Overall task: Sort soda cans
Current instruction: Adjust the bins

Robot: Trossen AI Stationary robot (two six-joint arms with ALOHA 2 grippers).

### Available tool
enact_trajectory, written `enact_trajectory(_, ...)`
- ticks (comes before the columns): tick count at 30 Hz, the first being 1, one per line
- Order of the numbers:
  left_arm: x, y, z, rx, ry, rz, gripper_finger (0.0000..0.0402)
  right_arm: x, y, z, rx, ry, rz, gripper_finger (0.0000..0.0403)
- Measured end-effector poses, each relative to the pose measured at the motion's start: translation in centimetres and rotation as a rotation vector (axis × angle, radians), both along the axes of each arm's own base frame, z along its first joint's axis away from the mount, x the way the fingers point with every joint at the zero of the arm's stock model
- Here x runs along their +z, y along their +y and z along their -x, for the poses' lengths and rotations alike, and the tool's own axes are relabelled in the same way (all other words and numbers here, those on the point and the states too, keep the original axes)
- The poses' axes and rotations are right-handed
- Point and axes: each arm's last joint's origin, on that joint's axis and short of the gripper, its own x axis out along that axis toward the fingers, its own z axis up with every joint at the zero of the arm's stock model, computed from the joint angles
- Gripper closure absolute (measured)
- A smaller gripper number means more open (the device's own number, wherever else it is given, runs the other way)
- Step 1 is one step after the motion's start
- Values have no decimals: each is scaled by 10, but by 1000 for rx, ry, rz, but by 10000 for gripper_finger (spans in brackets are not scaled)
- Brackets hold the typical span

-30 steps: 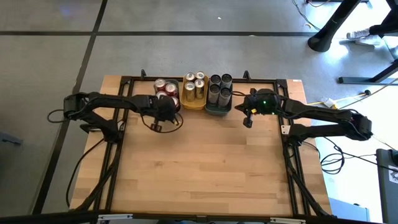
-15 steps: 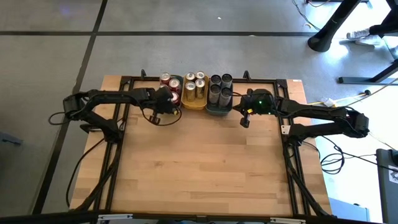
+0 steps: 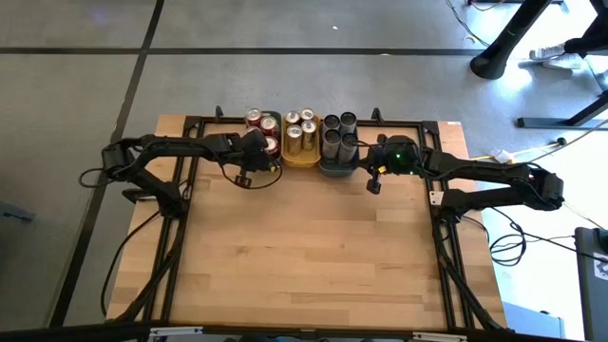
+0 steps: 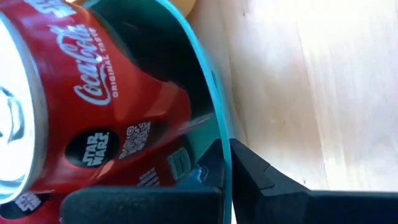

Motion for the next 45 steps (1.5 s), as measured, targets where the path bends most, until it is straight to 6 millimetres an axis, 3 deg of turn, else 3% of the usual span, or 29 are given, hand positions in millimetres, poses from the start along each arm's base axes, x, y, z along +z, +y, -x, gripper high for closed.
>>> enact_trajectory(10,-2,0,-1,207,-94,71,364,0,0,0,-6,1,2,398)
enact_trajectory(19,4,-2,-5,233,-110,71,278,0,0,0,-7,2,0,398)
enact_trajectory(26,34,-9,-10,228,-143,47,242,2,0,1,1,-8,2,398)
enact_trajectory(31,64,-18,-3,259,-196,44,245,2,10,-2,166,-42,-90,398)
enact_trajectory(37,95,-35,14,309,-315,68,248,-21,28,-24,264,48,-115,401)
enact_trajectory(45,119,-54,29,366,-470,120,249,-57,20,-50,162,130,-13,402)
